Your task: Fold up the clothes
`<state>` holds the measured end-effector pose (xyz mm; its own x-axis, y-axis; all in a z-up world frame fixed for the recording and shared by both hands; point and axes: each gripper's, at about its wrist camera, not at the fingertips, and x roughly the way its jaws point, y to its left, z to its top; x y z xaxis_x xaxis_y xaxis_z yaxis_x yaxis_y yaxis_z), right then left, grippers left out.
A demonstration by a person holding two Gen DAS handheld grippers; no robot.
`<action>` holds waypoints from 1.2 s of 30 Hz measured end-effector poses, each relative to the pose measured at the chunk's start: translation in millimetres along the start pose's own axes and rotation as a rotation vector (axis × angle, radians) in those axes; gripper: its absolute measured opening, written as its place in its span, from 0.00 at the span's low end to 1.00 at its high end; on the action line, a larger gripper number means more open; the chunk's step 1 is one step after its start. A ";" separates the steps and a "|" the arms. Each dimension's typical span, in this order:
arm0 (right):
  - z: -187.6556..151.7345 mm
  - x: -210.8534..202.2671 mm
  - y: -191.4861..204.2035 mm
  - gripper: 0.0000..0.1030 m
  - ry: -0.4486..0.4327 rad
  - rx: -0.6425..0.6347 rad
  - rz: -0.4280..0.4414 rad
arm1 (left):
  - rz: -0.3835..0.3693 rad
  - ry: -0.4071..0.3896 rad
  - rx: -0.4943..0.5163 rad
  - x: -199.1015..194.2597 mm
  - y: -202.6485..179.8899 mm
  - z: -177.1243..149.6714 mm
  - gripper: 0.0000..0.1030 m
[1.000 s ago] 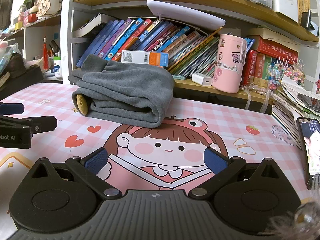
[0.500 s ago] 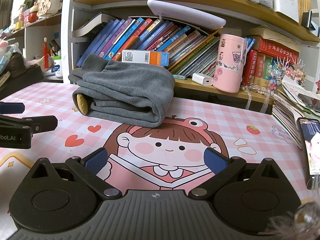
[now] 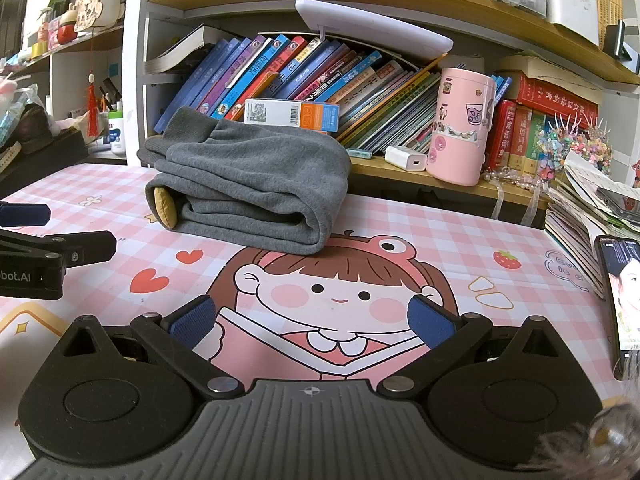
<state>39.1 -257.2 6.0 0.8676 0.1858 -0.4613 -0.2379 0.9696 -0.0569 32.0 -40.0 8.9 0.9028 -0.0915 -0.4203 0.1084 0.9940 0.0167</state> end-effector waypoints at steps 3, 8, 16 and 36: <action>0.1 0.1 0.3 1.00 0.001 0.000 0.000 | 0.001 0.001 0.000 -0.1 0.1 -0.2 1.00; 0.1 0.6 0.1 1.00 0.003 -0.001 0.001 | -0.001 0.003 0.003 0.2 -0.2 -0.2 1.00; 0.3 1.1 -0.1 1.00 0.005 -0.001 0.001 | 0.000 0.001 0.002 0.2 0.1 -1.1 1.00; 0.8 1.5 -0.3 1.00 0.011 -0.003 0.003 | 0.002 0.002 -0.002 1.0 0.7 -0.2 1.00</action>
<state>40.8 -257.1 6.0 0.8620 0.1866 -0.4713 -0.2415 0.9687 -0.0581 32.9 -39.4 8.3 0.9022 -0.0896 -0.4219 0.1061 0.9942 0.0157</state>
